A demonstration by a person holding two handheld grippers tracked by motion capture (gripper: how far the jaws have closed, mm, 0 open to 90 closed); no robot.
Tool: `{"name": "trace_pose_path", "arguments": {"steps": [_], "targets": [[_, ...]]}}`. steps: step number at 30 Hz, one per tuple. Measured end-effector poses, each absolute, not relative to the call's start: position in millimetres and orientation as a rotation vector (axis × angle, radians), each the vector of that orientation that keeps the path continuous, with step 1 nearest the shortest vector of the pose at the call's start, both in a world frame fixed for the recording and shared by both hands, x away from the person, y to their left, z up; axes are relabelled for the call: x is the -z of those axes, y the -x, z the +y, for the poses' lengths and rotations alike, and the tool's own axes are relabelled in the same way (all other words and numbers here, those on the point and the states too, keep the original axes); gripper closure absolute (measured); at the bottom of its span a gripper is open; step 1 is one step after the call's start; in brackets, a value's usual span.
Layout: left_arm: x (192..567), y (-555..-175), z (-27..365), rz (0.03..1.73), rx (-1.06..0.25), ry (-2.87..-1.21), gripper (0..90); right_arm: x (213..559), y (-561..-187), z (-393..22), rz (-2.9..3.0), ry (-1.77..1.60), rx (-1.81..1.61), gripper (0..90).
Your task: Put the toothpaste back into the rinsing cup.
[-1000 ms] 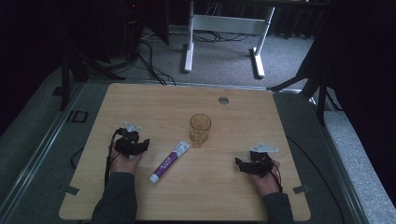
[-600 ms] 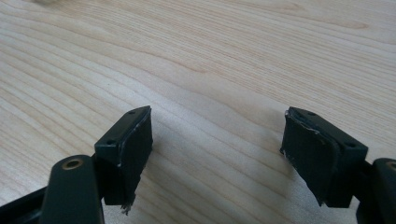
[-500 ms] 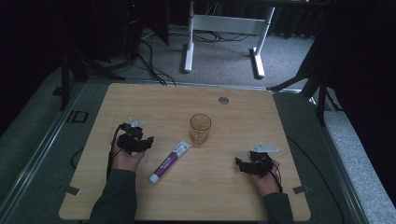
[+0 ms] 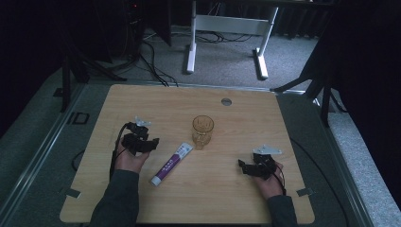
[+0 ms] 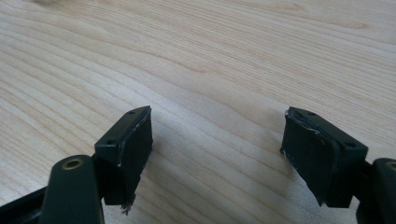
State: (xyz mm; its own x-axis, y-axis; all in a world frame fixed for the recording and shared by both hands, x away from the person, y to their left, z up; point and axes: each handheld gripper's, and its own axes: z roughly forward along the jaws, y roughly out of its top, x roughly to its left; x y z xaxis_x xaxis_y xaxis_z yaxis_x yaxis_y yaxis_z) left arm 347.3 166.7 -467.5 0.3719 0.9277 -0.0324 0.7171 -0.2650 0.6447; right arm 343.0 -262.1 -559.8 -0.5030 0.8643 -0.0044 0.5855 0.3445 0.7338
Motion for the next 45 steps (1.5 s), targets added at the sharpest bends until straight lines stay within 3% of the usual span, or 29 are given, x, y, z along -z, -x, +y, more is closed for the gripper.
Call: {"name": "trace_pose_path", "arguments": {"steps": [45], "targets": [[458.2, -360.3, 140.7, 1.398, -0.394, -2.221, 53.0, 559.8, -343.1, -262.3, 2.221, -1.270, -0.966, 24.2]]}}
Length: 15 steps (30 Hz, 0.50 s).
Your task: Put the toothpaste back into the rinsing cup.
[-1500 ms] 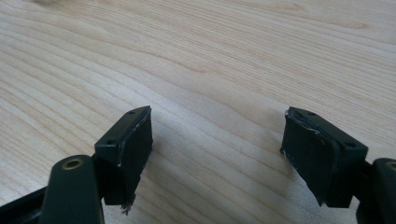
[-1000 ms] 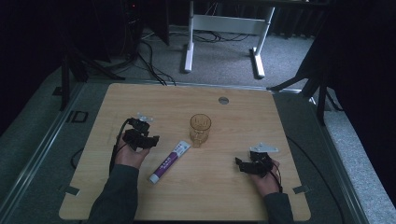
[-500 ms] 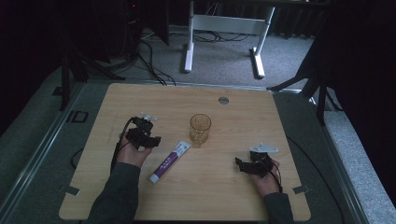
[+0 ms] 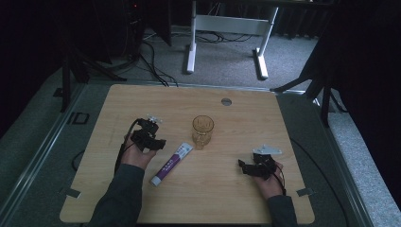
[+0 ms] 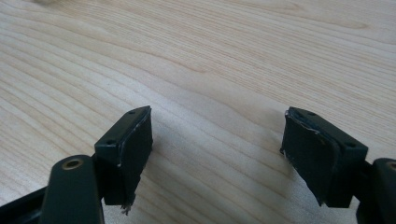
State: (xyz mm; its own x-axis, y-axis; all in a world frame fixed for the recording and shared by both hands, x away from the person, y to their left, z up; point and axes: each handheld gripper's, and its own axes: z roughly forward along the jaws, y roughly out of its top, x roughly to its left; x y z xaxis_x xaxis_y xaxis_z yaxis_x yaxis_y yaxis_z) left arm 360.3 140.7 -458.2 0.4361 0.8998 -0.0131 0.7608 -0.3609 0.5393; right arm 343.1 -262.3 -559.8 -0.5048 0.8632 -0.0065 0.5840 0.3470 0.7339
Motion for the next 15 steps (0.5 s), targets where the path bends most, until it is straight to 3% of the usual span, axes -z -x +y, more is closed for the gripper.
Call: {"name": "trace_pose_path", "arguments": {"steps": [15], "targets": [[461.2, -365.1, 125.4, 1.380, -0.349, -2.289, 53.0, 559.8, -343.0, -262.3, 2.222, -1.272, -0.966, 24.2]]}}
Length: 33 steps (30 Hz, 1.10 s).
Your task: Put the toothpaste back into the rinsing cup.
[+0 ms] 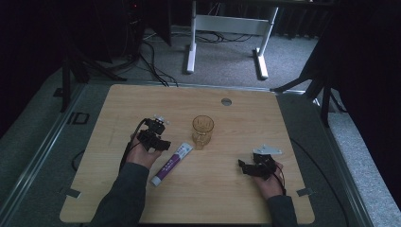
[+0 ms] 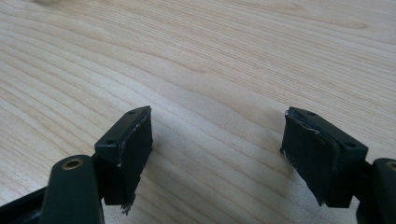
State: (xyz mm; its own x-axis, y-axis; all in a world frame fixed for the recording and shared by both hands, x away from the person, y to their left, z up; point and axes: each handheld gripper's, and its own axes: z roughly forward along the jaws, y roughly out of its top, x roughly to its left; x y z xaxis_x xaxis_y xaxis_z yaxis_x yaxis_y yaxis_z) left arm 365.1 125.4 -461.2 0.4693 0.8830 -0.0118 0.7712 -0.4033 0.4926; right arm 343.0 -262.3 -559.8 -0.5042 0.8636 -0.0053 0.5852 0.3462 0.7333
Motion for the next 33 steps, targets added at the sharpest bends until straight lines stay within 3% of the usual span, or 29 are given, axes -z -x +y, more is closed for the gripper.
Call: {"name": "trace_pose_path", "arguments": {"steps": [33], "targets": [[469.6, -364.3, 106.3, 1.361, -0.237, -2.425, 52.0, 559.8, -343.1, -262.3, 2.221, -1.271, -0.966, 24.2]]}}
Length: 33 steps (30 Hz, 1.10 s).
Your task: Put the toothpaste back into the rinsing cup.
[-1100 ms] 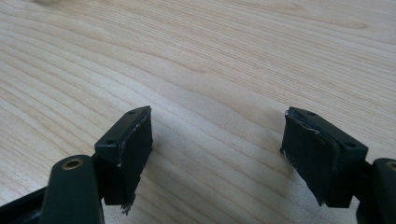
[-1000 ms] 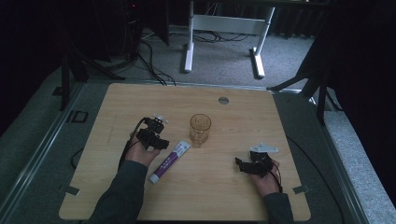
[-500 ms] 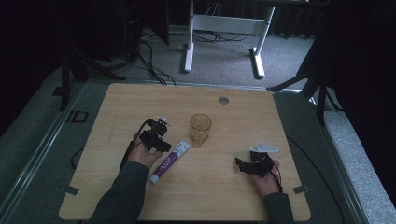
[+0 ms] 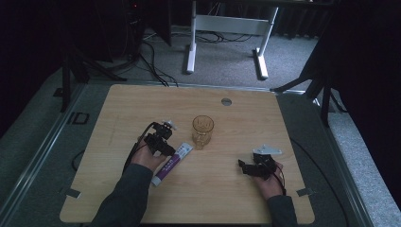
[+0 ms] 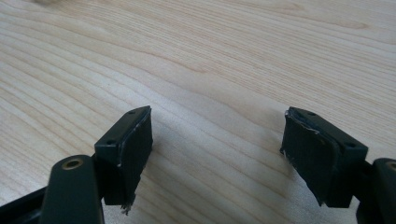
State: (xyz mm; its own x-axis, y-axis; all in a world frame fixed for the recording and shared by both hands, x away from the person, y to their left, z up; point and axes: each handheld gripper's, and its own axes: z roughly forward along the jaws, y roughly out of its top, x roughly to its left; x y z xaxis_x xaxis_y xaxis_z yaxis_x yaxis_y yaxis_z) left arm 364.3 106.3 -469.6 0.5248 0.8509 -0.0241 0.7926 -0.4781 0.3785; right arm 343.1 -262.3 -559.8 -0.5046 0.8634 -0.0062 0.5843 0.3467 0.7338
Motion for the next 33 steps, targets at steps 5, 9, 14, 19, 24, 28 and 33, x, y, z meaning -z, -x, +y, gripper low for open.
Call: {"name": "trace_pose_path", "arguments": {"steps": [5, 9, 14, 19, 24, 28, 33], "targets": [[470.4, -364.1, 104.0, 1.359, -0.215, -2.449, 52.7, 559.7, -343.0, -262.3, 2.222, -1.272, -0.966, 24.2], [470.6, -364.2, 102.8, 1.366, -0.208, -2.452, 52.7, 559.8, -343.1, -262.3, 2.221, -1.271, -0.966, 24.2], [471.0, -365.1, 100.6, 1.378, -0.195, -2.460, 52.7, 559.7, -343.0, -262.3, 2.221, -1.272, -0.966, 24.2], [471.1, -365.3, 98.7, 1.383, -0.185, -2.474, 53.5, 559.7, -343.0, -262.3, 2.222, -1.272, -0.966, 24.2], [472.0, -365.8, 97.7, 1.386, -0.184, -2.489, 53.4, 559.7, -343.0, -262.3, 2.222, -1.272, -0.965, 24.2], [473.7, -366.5, 96.8, 1.389, -0.179, -2.501, 52.7, 559.7, -343.0, -262.2, 2.222, -1.273, -0.965, 24.2], [475.4, -366.8, 95.1, 1.394, -0.179, -2.522, 51.8, 559.7, -343.0, -262.2, 2.221, -1.273, -0.965, 24.2]]}}
